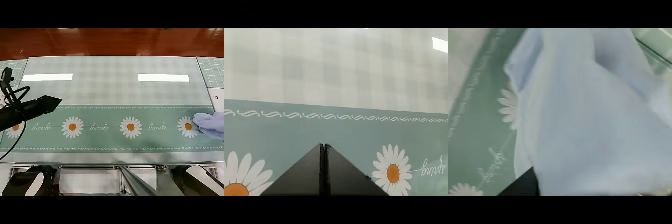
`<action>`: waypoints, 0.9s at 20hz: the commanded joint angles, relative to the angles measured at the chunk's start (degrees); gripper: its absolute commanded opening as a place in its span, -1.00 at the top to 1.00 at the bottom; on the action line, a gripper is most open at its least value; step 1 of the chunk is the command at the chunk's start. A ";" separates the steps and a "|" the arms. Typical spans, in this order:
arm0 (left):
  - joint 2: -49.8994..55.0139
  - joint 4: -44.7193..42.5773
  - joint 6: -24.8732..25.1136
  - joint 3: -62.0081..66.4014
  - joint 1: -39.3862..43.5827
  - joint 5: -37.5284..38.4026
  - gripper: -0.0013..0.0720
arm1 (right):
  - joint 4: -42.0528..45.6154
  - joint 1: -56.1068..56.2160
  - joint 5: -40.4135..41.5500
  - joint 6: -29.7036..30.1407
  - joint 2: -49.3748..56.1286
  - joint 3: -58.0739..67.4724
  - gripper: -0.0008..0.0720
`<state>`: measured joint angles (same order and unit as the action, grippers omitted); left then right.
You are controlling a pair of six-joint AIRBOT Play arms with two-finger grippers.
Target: Fold the shirts.
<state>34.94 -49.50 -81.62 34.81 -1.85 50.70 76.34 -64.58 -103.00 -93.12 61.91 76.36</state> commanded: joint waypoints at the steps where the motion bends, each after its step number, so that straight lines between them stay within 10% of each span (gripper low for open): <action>1: 1.70 -0.20 0.24 0.07 -0.04 -1.42 0.92 | 17.75 -1.44 -2.34 -1.22 -2.16 -6.82 0.87; 2: 2.34 -0.17 0.70 0.07 -0.04 -1.55 0.92 | 19.80 -1.44 -2.84 -1.77 -2.14 -7.82 0.83; 4: 3.69 -0.20 1.55 0.07 -0.04 -1.73 0.92 | 22.29 -1.44 -3.19 -2.25 -2.14 -9.14 -0.10; 5: 4.52 -0.17 1.73 0.07 -0.02 -1.90 0.92 | 23.23 -1.44 -3.19 -2.45 -2.12 -9.33 -0.16; 10: 8.55 -0.20 5.14 4.85 -1.99 -4.02 0.92 | 18.16 -1.27 0.66 -2.25 -2.14 -8.70 -0.04; 13: 9.14 -0.20 6.64 15.93 -7.67 -6.34 0.92 | -8.61 -1.11 11.04 0.31 -2.14 -5.75 0.87; 15: 12.17 -0.15 7.45 24.46 -9.60 -6.40 0.92 | -25.86 4.74 20.28 4.63 -2.14 -3.96 0.88; 18: 21.29 0.04 6.75 37.53 -5.16 -0.17 0.92 | -29.16 26.88 31.26 9.51 -2.08 -1.27 0.88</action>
<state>49.93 -49.63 -74.98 61.36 -8.69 46.44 59.48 -52.16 -84.12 -88.84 59.83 72.84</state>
